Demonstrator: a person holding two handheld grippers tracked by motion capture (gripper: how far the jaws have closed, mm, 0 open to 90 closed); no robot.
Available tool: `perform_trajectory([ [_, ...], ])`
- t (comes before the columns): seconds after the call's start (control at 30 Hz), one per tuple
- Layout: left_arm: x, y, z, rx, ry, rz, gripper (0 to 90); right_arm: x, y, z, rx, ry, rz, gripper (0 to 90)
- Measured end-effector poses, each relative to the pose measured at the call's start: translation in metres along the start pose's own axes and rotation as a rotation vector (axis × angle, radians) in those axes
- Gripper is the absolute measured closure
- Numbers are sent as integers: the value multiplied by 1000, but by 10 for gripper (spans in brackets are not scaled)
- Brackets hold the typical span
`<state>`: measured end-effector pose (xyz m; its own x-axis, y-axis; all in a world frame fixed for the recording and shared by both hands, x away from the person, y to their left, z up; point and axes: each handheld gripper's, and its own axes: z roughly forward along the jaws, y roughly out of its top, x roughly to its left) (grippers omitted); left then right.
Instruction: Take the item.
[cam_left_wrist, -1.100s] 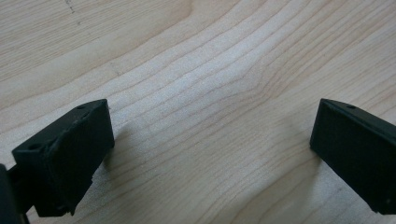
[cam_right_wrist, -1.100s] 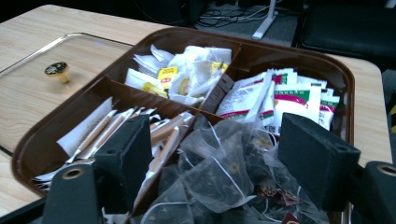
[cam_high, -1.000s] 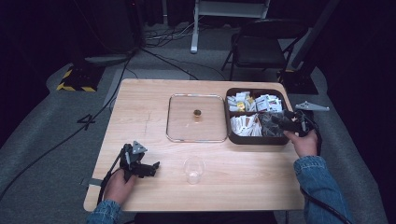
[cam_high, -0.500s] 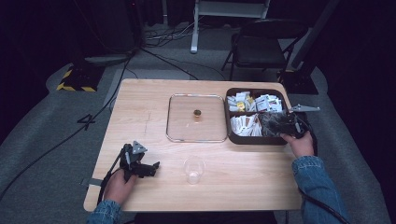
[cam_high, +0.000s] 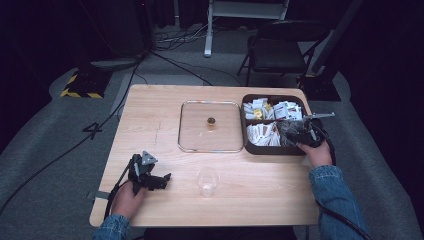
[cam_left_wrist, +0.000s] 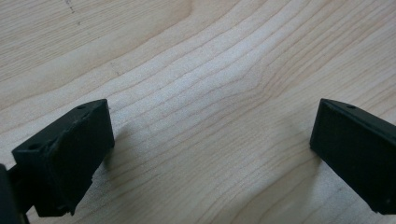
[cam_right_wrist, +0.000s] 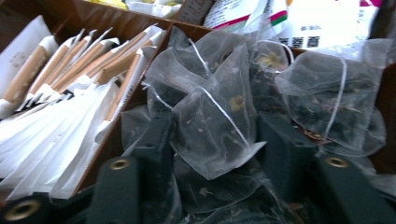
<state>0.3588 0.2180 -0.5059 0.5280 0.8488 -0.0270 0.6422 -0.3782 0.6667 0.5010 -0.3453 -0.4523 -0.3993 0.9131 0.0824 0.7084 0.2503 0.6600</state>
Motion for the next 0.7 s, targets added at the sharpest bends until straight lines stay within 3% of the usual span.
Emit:
perform_trajectory([
  [0.2,0,0,0,0,1,1,0,2,-1,-2,-1,-27,2,683],
  [0.47,0,0,0,1,0,-1,1,3,-2,-9,-43,-27,-9,717],
  [0.7,0,0,0,0,0,0,0,5,-1,-27,-136,3,10,718],
])
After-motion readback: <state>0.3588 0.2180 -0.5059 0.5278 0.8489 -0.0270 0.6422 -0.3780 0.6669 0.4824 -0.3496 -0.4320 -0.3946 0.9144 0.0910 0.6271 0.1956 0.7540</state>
